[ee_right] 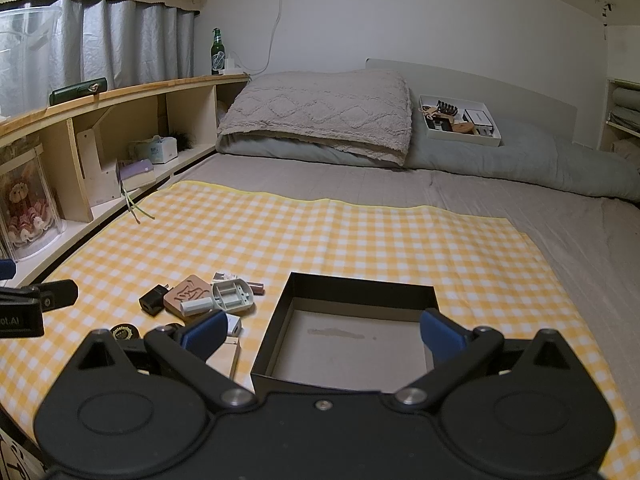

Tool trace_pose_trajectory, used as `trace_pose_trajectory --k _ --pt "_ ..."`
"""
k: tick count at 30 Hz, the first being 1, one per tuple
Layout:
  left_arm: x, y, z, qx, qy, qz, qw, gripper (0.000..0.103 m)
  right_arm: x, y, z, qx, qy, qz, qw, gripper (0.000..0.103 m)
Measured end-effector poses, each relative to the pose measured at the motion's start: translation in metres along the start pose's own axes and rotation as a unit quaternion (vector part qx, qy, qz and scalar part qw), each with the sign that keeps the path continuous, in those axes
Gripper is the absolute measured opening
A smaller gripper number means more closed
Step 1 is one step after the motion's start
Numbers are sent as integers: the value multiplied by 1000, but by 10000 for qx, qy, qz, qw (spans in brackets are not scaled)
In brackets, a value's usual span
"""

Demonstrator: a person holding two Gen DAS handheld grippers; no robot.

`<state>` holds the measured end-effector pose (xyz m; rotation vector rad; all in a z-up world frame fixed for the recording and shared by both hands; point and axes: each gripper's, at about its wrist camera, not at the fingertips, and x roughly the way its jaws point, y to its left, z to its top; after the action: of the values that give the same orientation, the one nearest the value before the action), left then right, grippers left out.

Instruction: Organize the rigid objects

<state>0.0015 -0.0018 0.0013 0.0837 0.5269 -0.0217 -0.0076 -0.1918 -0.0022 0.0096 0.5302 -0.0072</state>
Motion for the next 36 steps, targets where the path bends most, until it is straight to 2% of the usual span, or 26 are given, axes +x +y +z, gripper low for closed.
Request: trace_pose_trajectory --k 20,31,36 --pt "-1 -2 3 -25 -19 23 10000 103 4 -3 -3 15 -39 0 10000 103" --pt "-3 7 11 -128 -180 39 9997 103 -6 -12 18 52 -61 90 9999 103" --pt "6 13 19 -65 -121 35 9999 103 1 -36 36 111 -48 -163 9998 103"
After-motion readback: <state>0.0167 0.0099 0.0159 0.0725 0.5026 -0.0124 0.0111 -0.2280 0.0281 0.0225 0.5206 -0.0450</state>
